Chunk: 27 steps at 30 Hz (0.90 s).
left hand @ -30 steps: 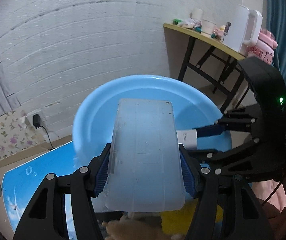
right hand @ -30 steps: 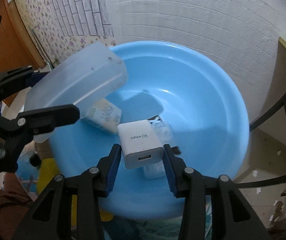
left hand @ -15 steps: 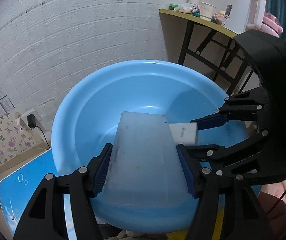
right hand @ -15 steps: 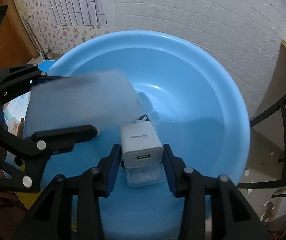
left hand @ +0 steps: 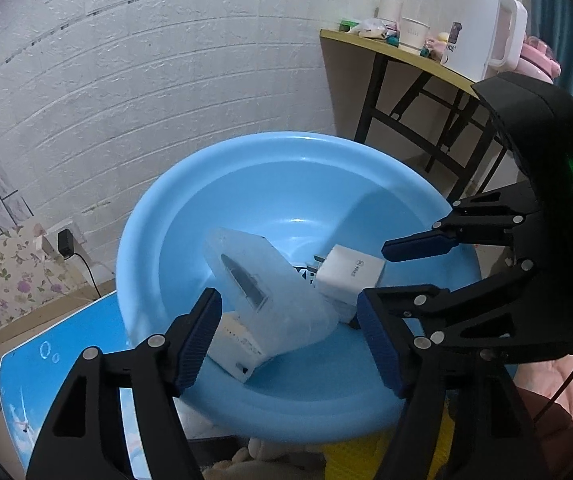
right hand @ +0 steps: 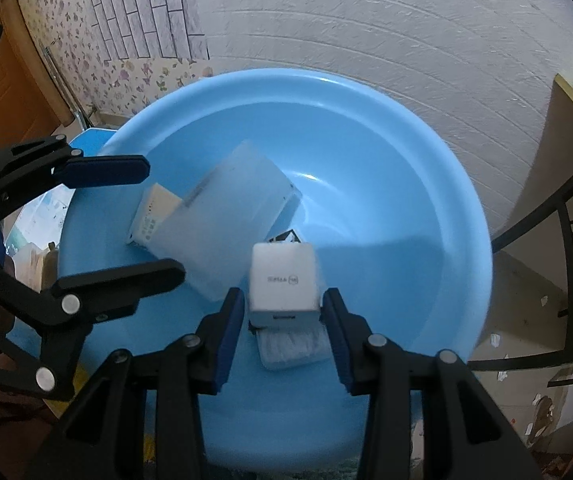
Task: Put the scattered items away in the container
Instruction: 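Carry the lid and charger over the basin and release both inside, then grasp the clear toothpick box with the left gripper while the right grasps the green packet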
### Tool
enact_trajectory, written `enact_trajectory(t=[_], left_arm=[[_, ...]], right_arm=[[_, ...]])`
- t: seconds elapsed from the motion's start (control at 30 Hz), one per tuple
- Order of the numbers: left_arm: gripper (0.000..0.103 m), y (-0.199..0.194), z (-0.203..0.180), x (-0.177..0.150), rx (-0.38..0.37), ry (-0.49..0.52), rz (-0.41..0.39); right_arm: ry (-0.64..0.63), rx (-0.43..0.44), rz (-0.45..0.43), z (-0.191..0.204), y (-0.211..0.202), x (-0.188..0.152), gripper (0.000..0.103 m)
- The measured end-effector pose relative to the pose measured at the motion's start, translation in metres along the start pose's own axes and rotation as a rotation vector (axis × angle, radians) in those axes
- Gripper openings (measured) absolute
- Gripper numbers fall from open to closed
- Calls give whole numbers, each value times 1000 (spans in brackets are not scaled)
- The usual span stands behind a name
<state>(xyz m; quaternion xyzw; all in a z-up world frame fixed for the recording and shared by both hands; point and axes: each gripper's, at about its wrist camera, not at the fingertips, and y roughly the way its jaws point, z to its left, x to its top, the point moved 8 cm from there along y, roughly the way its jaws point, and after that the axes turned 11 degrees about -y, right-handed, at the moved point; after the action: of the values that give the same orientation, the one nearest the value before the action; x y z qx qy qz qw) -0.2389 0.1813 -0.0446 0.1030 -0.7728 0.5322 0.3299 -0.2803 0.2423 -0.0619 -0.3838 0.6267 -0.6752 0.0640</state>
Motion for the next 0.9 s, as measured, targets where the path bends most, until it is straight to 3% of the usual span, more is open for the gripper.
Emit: enact_trajectory(t=[0.3, 0.6, 0.9], left_arm=[[70, -36, 15, -11, 32, -53, -50], [91, -86, 64, -40, 100, -170, -131], [96, -112, 113, -93, 183, -276, -141]], right_arm=[[43, -14, -68, 1, -27, -16, 40], [120, 0, -197, 7, -58, -33, 40], [167, -17, -277, 20, -78, -57, 41]])
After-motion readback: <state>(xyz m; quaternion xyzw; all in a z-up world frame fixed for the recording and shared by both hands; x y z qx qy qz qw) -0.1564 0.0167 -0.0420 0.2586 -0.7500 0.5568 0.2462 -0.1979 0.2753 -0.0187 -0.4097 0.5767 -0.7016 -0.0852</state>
